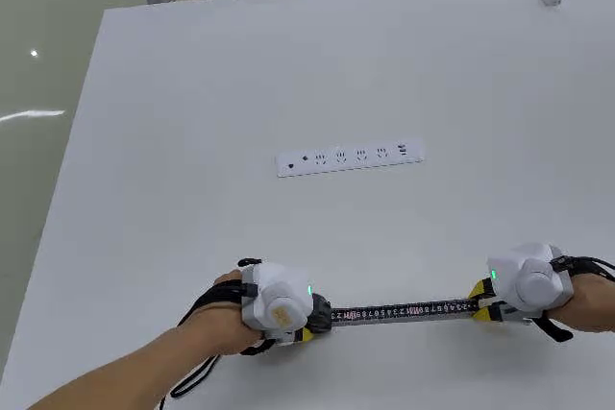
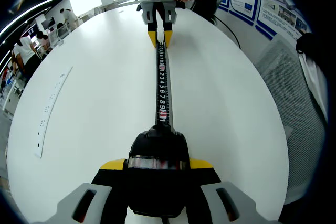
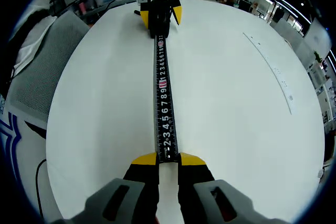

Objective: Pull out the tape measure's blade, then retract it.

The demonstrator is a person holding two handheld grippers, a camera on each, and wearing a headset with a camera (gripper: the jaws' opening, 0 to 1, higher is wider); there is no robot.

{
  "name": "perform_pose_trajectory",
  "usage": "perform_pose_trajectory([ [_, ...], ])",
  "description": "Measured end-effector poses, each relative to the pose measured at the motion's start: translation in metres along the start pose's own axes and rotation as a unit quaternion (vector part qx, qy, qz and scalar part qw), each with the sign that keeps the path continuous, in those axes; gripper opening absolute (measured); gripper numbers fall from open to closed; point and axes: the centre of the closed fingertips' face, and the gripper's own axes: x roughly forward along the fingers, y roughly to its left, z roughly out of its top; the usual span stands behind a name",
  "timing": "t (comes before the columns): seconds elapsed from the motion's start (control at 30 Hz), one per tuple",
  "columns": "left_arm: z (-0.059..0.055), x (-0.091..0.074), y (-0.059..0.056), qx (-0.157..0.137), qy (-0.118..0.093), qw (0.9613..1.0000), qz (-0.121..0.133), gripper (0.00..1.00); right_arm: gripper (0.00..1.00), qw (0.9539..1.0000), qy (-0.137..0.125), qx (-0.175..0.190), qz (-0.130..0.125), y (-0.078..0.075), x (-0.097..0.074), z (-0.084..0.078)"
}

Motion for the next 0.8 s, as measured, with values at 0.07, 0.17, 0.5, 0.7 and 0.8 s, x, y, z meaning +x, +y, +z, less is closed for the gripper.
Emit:
perform_pose_trajectory([
  [0.07,-0.0002,0.0005,0.0001,0.000,0.000,1.0000,0.001,0.39,0.12,1.0000,0.001,-0.001,0.000,0.0006,-0.0014,0.0017],
  [0.17,0.0002,0.0001,0.0002,0.000,0.001,1.0000,0.002,0.39,0.12,1.0000,0.002,0.001,0.000,0.0003,-0.0009,0.0015],
  [0.5,0.0000,0.0009,-0.0004,0.002,0.002,1.0000,0.004,0.39,0.13,0.9999,0.012,-0.005,0.002,0.0000,-0.0001,0.0014],
  [0.7,-0.0007,0.0013,-0.0001,0.002,0.004,1.0000,0.005,0.39,0.14,0.9997,0.022,-0.012,-0.001,-0.0004,0.0010,0.0016],
  [0.8,-0.0004,0.0010,-0.0002,0.003,0.005,1.0000,0.005,0.39,0.14,0.9995,0.027,-0.018,-0.002,0.0000,0.0003,0.0019],
])
